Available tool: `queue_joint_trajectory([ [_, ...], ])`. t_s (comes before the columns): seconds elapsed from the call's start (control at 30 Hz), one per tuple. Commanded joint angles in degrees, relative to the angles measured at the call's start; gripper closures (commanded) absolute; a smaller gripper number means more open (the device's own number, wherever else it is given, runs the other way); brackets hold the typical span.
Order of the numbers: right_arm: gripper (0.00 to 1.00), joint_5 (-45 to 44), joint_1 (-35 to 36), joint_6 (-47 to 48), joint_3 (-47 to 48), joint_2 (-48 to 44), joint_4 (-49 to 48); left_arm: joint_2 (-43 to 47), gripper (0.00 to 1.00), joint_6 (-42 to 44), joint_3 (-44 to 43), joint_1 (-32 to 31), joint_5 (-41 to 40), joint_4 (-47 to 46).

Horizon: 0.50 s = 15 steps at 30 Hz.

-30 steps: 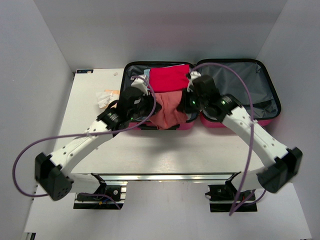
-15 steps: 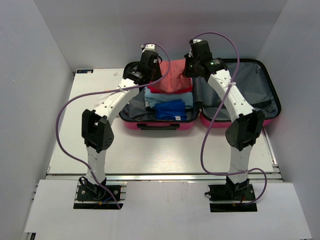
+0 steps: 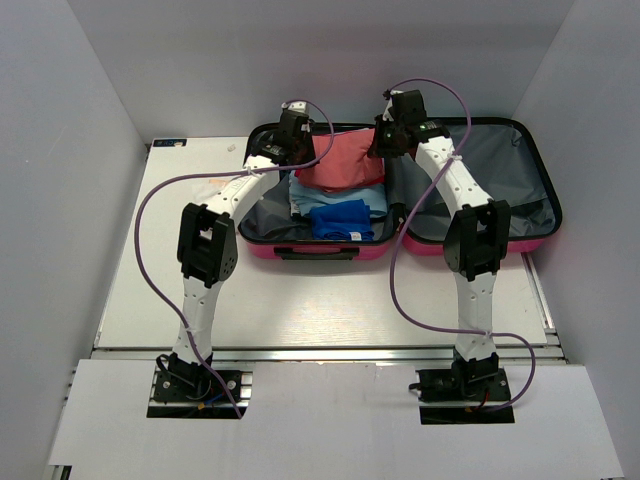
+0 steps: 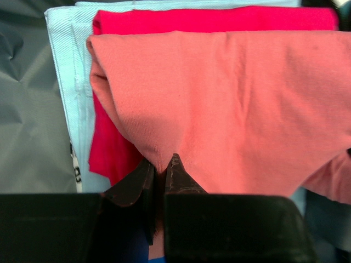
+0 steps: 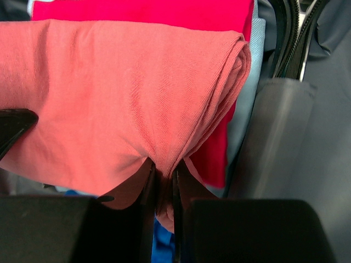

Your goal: Pack the luggage

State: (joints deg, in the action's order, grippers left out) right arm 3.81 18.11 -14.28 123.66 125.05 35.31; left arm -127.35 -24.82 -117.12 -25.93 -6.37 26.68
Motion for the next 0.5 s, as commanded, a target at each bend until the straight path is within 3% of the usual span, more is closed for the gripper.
queue_joint_trajectory([
  [0.0,1.00,3.22,-1.58,0.93,1.07,0.53,-7.88,-0.26,1.00,1.35,-2.94,1.50,1.10,-3.65],
  [0.17,1.00,4.18,-2.37,0.92,1.41,1.51,-9.47,-1.23,1.00,1.26,-4.34,3.34,2.94,-5.49],
  [0.47,1.00,-0.30,-2.38,1.19,1.50,-4.91,-7.98,2.72,1.00,2.58,-3.47,3.35,5.23,-7.25],
])
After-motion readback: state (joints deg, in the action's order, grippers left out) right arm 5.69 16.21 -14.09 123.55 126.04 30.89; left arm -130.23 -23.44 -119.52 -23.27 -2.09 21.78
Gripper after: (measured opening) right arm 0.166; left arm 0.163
